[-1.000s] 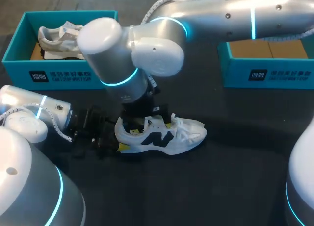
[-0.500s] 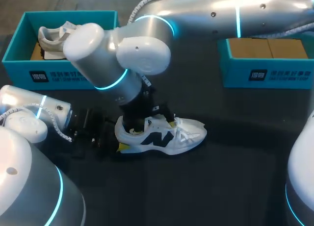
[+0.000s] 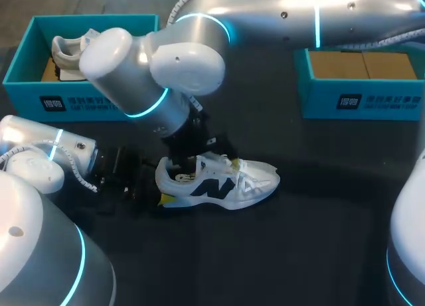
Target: Take the shoe out of the shoebox, open the shoe tongue, remove and reinsert the insole, then place the shoe into the shoebox
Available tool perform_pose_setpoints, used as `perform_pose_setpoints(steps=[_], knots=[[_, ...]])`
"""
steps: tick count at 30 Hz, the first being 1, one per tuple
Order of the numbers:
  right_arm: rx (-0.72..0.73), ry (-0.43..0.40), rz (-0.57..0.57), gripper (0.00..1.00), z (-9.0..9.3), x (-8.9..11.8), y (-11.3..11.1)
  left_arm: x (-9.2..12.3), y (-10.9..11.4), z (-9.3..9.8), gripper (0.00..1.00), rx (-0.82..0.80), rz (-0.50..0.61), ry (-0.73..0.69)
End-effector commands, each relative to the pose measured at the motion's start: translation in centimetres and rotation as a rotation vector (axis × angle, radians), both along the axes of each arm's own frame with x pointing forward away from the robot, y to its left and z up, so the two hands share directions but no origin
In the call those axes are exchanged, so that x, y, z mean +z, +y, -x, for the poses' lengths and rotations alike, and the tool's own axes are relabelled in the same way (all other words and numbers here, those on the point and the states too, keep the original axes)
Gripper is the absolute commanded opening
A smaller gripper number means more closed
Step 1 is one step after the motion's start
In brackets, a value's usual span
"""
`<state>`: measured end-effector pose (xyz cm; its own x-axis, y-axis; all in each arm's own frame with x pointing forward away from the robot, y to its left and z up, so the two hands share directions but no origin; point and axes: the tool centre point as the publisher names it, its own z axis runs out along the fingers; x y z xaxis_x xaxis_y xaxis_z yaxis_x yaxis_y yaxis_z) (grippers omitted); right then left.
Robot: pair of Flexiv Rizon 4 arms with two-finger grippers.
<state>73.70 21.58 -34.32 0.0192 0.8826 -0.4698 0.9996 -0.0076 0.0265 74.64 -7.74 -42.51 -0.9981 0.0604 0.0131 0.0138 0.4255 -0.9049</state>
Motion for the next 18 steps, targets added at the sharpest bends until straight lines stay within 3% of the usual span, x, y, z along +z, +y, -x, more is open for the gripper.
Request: perform_pose_setpoints(steps=[1,11,13,15,16,18], knots=[[-0.086,-0.056,-0.008,1.00,0.5,0.5,-0.3,-0.3,-0.1,-0.1,0.00,-0.001,-0.002,0.001],[-0.116,-0.070,-0.027,1.00,0.2,1.9,-1.1,-0.3,-0.1,-0.1,0.00,-0.001,-0.002,0.001],[-0.126,-0.077,-0.047,0.75,0.0,2.2,-1.3,-0.3,-0.1,-0.1,0.00,-0.001,-0.002,0.001],[-0.129,-0.079,-0.054,0.64,-0.1,2.3,-1.5,-0.3,-0.1,-0.1,0.00,-0.001,-0.002,0.001],[-0.133,-0.080,-0.064,0.51,-0.1,2.4,-1.5,-0.3,-0.1,-0.1,0.00,-0.001,-0.002,0.001],[-0.135,-0.081,-0.072,0.45,-0.1,2.6,-1.4,-0.3,-0.1,-0.1,0.00,-0.001,-0.002,0.001]])
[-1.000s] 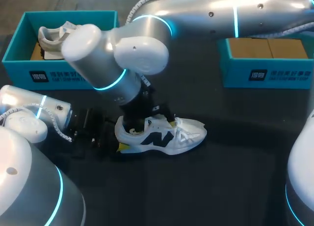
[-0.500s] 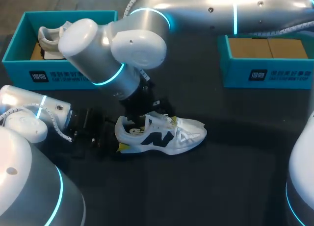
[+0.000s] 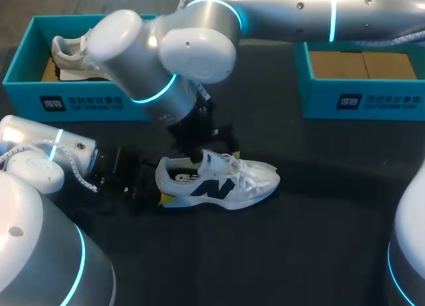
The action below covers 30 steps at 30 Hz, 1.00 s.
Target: Take the shoe out of the shoebox, open the shoe tongue, remove and reinsert the insole, then place the shoe into the shoebox
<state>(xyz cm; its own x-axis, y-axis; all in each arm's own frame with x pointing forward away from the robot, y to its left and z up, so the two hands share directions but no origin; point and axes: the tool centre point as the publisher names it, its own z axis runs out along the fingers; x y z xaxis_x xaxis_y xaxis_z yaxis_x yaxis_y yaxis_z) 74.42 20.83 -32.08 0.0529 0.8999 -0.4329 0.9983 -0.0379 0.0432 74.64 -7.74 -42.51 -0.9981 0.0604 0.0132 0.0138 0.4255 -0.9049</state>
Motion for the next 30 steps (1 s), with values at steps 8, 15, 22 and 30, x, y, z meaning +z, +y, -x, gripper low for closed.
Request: perform_pose_setpoints(steps=[8,15,22,30], knots=[[-0.110,-0.054,-0.053,0.40,0.7,0.3,-0.1,-0.3,-0.1,-0.1,0.00,-0.001,-0.002,0.001],[-0.122,-0.036,-0.119,0.20,0.6,0.1,-0.1,-0.3,-0.1,-0.1,0.00,-0.001,-0.002,0.001],[-0.139,-0.037,-0.172,0.00,0.5,0.3,-0.6,-0.3,-0.1,-0.1,0.00,-0.001,-0.002,0.001],[-0.165,-0.046,-0.218,0.00,0.4,0.5,-1.8,-0.3,-0.1,-0.1,0.00,-0.001,-0.002,0.001]])
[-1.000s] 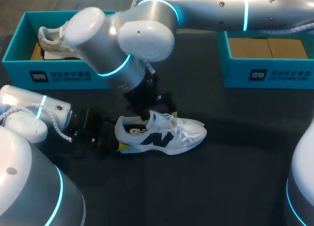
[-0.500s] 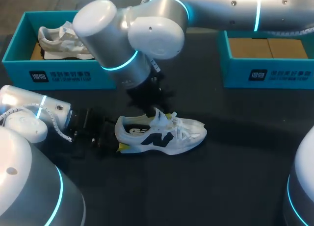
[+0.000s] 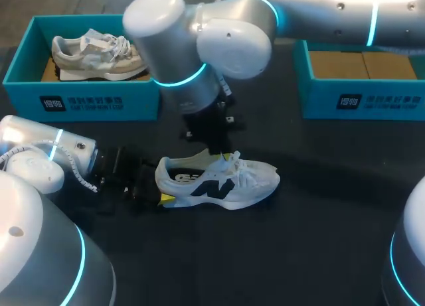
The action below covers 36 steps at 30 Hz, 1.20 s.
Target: Take the shoe out of the shoebox, open the shoe tongue, remove and reinsert the insole, then place the shoe into the shoebox
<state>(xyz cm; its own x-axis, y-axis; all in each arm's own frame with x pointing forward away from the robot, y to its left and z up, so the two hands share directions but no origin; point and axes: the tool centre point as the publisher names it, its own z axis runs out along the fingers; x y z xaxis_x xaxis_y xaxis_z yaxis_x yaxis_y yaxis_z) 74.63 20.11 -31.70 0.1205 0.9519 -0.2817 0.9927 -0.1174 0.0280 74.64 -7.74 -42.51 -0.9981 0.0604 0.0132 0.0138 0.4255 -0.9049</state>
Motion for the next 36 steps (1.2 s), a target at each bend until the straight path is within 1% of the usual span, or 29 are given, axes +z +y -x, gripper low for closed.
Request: perform_pose_setpoints(steps=[1,13,15,16,18,19,21,30,33,34,36], knots=[[-0.101,-0.044,-0.058,0.00,0.6,0.2,-1.3,-0.3,-0.1,-0.1,0.00,-0.001,-0.002,0.001],[-0.153,-0.063,-0.105,0.00,0.3,0.7,-4.0,-0.3,-0.1,-0.1,0.00,-0.001,-0.002,0.001],[-0.159,-0.064,-0.108,0.00,0.3,0.7,-4.2,-0.3,-0.1,-0.1,0.00,-0.001,-0.002,0.001],[-0.172,-0.066,-0.112,0.00,0.4,0.7,-4.7,-0.3,-0.1,-0.1,0.00,-0.001,-0.002,0.001],[-0.175,-0.065,-0.112,0.02,0.4,0.6,-4.9,-0.3,-0.1,-0.1,0.00,-0.001,-0.002,0.001],[-0.187,-0.062,-0.118,0.05,0.3,0.3,-5.5,-0.3,-0.1,-0.1,0.00,-0.001,-0.002,0.001],[-0.199,-0.059,-0.122,0.07,0.4,0.0,-5.9,-0.3,-0.1,-0.1,0.00,-0.001,-0.002,0.001],[-0.252,-0.043,-0.137,0.07,0.7,-2.1,-8.1,-0.3,-0.1,-0.1,0.00,-0.001,-0.002,0.001],[-0.259,-0.038,-0.139,0.08,0.7,-2.5,-8.3,-0.3,-0.1,-0.1,0.00,-0.001,-0.002,0.001],[-0.270,-0.034,-0.143,0.14,0.8,-3.1,-8.6,-0.3,-0.1,-0.1,0.00,-0.001,-0.002,0.001],[-0.276,-0.031,-0.149,0.18,0.7,-3.6,-8.8,-0.3,-0.1,-0.1,0.00,-0.001,-0.002,0.001]])
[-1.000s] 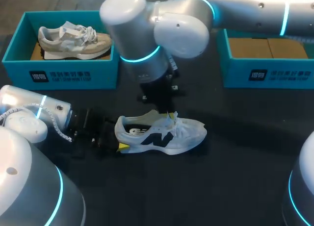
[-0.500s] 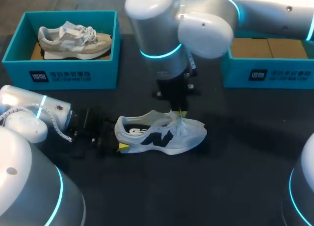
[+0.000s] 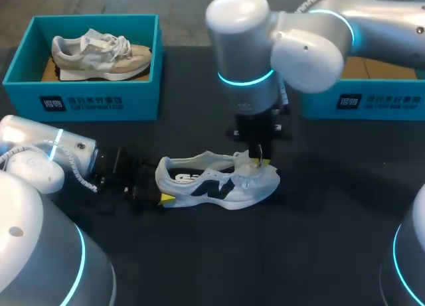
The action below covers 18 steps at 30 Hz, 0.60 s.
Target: Take the shoe out of the shoebox, open the shoe tongue, remove and reinsert the insole, then place the shoe into the shoebox
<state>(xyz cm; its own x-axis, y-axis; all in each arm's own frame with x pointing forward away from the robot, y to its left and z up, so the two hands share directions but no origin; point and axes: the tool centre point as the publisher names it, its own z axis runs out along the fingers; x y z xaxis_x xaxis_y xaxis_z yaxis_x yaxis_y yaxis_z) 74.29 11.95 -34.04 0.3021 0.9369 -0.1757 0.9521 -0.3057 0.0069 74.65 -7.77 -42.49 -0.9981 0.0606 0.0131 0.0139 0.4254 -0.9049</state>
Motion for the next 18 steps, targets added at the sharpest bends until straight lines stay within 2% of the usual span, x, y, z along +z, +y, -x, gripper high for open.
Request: perform_pose_setpoints(steps=[1,4,5,14,18], knots=[[-0.091,-0.023,-0.038,0.21,0.4,-1.5,-0.7,-0.3,-0.1,-0.1,0.00,-0.001,-0.003,0.001],[-0.098,-0.018,-0.042,0.35,0.4,-2.2,-0.8,-0.3,-0.1,-0.1,0.00,-0.001,-0.003,0.001],[-0.100,-0.014,-0.045,0.36,0.4,-2.4,-0.8,-0.3,-0.1,-0.1,0.00,-0.001,-0.003,0.001],[-0.115,0.001,-0.049,0.39,0.6,-3.3,-0.8,-0.3,-0.1,-0.1,0.00,-0.001,-0.003,0.001],[-0.117,-0.001,-0.046,0.39,0.7,-2.9,-0.8,-0.3,-0.1,-0.1,0.00,-0.001,-0.003,0.001]])
